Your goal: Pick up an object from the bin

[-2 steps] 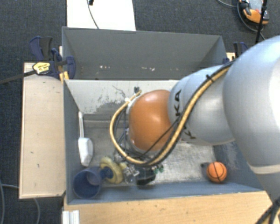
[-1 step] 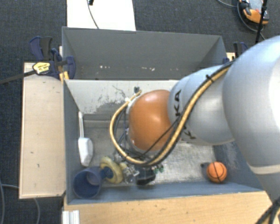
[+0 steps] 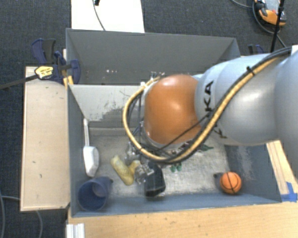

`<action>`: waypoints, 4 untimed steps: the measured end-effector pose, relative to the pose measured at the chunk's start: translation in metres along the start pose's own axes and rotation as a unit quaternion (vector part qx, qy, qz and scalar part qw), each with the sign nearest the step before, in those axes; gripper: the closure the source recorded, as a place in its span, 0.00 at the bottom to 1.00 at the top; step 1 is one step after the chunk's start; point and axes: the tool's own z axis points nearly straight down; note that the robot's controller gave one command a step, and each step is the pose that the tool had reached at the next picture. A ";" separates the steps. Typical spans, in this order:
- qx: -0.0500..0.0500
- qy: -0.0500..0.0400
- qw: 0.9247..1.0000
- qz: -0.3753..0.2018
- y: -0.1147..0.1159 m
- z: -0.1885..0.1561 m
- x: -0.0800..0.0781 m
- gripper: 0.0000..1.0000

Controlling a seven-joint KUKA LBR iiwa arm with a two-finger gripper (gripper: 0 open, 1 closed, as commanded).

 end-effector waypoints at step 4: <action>0.000 -0.001 1.000 0.016 -0.004 -0.063 -0.024 1.00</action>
Offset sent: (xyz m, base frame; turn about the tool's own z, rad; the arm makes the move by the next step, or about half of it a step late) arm 0.0106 0.0019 0.0131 -0.0208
